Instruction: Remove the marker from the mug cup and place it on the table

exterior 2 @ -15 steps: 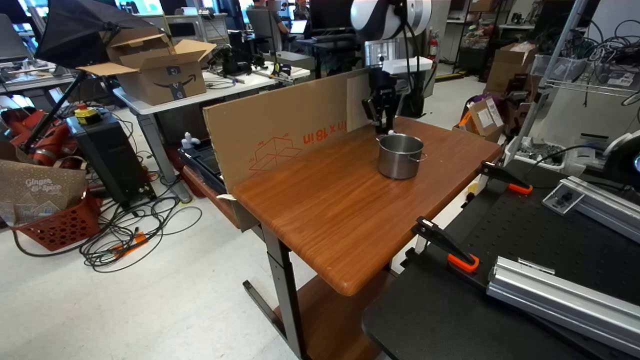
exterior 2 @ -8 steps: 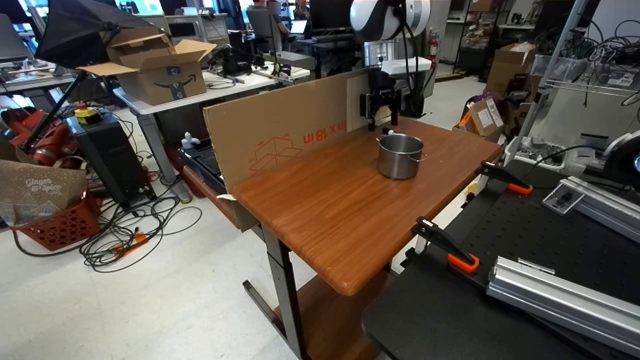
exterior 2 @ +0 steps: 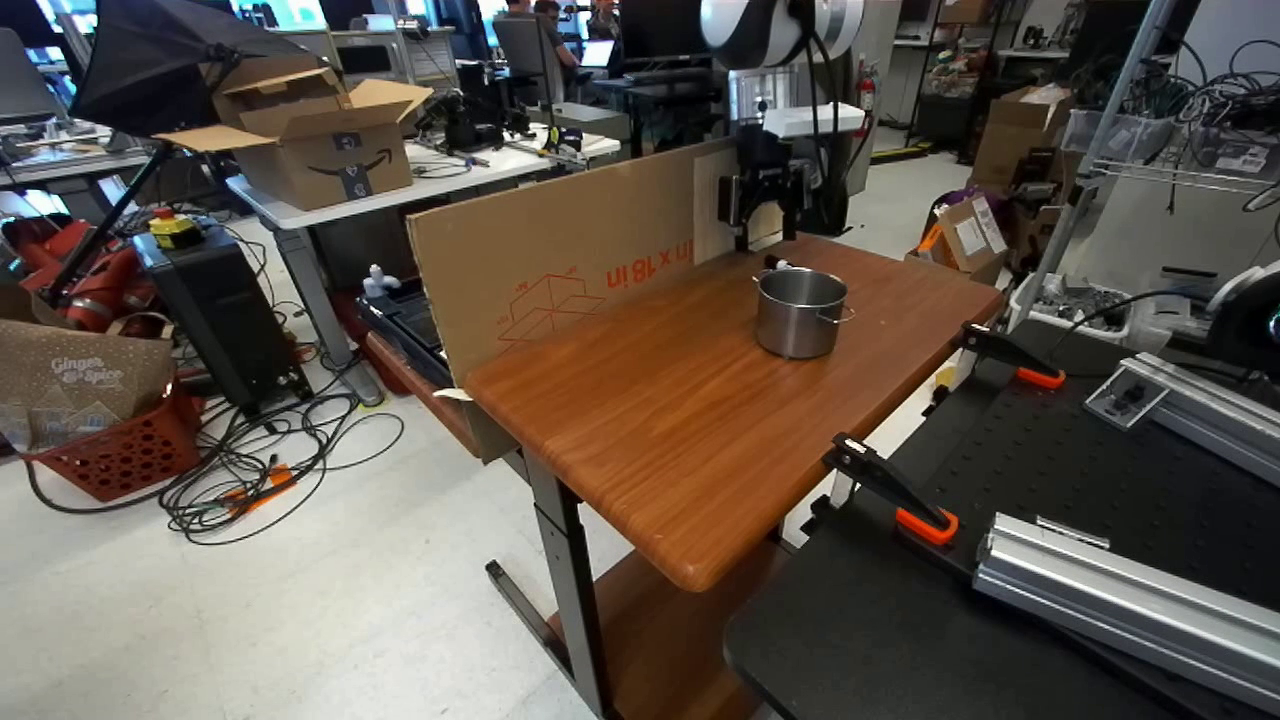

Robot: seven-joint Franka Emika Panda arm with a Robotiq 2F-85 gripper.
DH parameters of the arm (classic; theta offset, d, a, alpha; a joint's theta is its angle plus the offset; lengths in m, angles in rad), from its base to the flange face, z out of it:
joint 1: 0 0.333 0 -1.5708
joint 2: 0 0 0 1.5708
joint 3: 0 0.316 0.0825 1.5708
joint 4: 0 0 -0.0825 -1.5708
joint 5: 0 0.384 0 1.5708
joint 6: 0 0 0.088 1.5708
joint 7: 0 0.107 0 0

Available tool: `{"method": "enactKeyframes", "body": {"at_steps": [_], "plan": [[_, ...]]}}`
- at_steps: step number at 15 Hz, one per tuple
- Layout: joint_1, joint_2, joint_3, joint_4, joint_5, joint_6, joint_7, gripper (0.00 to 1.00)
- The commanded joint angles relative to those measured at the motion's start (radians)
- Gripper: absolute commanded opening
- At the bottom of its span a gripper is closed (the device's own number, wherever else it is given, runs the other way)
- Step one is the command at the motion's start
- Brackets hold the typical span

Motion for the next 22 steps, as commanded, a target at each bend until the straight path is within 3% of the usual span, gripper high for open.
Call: {"method": "enactKeyframes", "body": {"at_steps": [1, 5, 6, 10, 22], "plan": [[0.0, -0.095, 0.003, -0.101, 0.0, 0.016, -0.018, 1.0], [-0.023, -0.199, 0.021, -0.194, 0.027, 0.014, -0.074, 1.0], [-0.004, -0.143, 0.003, -0.122, 0.007, -0.003, -0.036, 1.0], [-0.007, -0.182, 0.004, -0.171, 0.008, -0.002, -0.052, 1.0], [-0.007, -0.182, 0.005, -0.174, 0.008, -0.001, -0.056, 1.0]]}}
